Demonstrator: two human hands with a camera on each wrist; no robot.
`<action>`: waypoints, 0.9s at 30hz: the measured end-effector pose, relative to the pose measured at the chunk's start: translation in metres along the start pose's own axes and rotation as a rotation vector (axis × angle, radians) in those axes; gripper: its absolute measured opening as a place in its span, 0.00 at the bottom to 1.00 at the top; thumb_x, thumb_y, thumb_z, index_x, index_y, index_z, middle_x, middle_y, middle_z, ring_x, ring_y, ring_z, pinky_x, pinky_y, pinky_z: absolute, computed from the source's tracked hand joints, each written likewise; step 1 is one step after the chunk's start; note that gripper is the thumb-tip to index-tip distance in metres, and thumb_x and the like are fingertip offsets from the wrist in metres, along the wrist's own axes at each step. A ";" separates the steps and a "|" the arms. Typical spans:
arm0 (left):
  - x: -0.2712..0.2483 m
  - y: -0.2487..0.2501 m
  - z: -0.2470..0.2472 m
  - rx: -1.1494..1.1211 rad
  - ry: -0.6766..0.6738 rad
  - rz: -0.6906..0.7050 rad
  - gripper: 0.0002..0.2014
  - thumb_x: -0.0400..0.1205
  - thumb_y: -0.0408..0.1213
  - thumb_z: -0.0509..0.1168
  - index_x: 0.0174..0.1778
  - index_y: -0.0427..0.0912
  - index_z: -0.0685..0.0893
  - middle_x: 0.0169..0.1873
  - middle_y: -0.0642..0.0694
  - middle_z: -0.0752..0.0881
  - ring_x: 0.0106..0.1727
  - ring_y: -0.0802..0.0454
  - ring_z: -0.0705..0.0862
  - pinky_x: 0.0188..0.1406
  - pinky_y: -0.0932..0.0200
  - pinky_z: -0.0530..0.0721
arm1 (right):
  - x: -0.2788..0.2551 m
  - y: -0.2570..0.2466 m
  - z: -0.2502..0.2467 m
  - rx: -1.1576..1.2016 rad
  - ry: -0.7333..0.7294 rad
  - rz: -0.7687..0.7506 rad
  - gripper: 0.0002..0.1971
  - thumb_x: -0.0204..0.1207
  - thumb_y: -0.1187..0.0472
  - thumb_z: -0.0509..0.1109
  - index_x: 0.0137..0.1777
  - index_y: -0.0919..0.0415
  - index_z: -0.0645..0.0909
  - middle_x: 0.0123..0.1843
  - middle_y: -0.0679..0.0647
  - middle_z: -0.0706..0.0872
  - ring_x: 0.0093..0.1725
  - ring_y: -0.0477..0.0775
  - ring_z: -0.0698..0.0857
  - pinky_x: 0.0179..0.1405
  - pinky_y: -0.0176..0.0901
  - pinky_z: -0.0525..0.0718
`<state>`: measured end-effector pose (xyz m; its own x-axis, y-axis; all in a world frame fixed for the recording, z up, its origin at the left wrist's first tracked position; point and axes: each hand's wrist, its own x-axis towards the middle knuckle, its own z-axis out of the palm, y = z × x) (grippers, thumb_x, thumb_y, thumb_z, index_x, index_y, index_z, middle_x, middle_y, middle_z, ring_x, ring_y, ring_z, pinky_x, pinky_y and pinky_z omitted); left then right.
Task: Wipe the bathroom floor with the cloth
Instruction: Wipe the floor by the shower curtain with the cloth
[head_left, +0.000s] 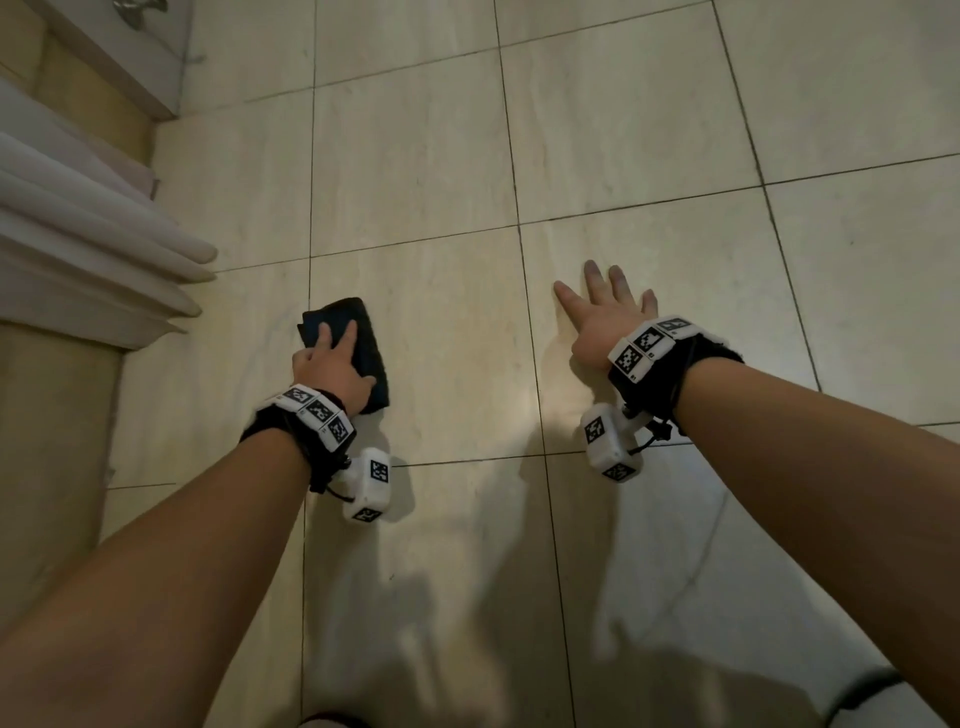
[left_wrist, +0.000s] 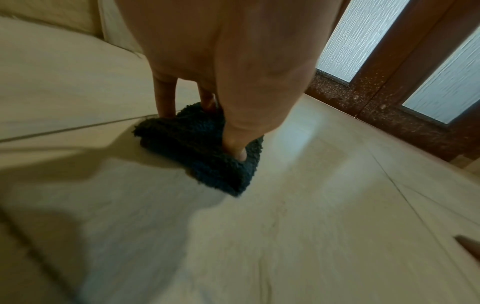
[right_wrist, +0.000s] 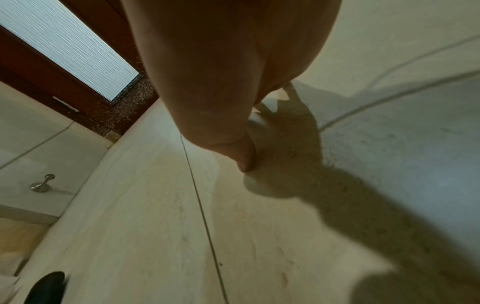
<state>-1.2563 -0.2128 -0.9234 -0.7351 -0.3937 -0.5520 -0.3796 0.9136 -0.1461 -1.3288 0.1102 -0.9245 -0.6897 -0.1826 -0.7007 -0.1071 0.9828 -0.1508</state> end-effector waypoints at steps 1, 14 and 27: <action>-0.003 -0.001 0.003 -0.004 0.000 -0.006 0.41 0.84 0.50 0.65 0.87 0.57 0.45 0.87 0.44 0.45 0.80 0.35 0.60 0.77 0.52 0.64 | -0.001 -0.001 0.000 -0.004 0.000 0.003 0.60 0.66 0.71 0.70 0.85 0.37 0.33 0.85 0.49 0.24 0.84 0.59 0.27 0.81 0.74 0.36; -0.082 0.076 0.023 -0.032 -0.012 0.266 0.43 0.81 0.40 0.67 0.85 0.65 0.47 0.86 0.53 0.39 0.79 0.42 0.55 0.68 0.41 0.72 | -0.006 -0.022 -0.001 -0.039 0.017 0.077 0.58 0.67 0.70 0.74 0.85 0.36 0.38 0.87 0.50 0.30 0.86 0.64 0.32 0.77 0.83 0.48; -0.067 0.063 0.018 -0.044 -0.053 0.397 0.44 0.79 0.39 0.68 0.86 0.63 0.49 0.87 0.51 0.41 0.85 0.42 0.49 0.77 0.36 0.62 | -0.022 -0.045 0.015 -0.048 0.030 0.093 0.50 0.68 0.66 0.72 0.82 0.38 0.47 0.87 0.53 0.34 0.84 0.74 0.36 0.76 0.80 0.61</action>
<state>-1.2208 -0.1269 -0.9099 -0.8000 -0.0043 -0.6000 -0.0967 0.9878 0.1218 -1.2982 0.0692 -0.9121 -0.7193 -0.0901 -0.6889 -0.0748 0.9958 -0.0521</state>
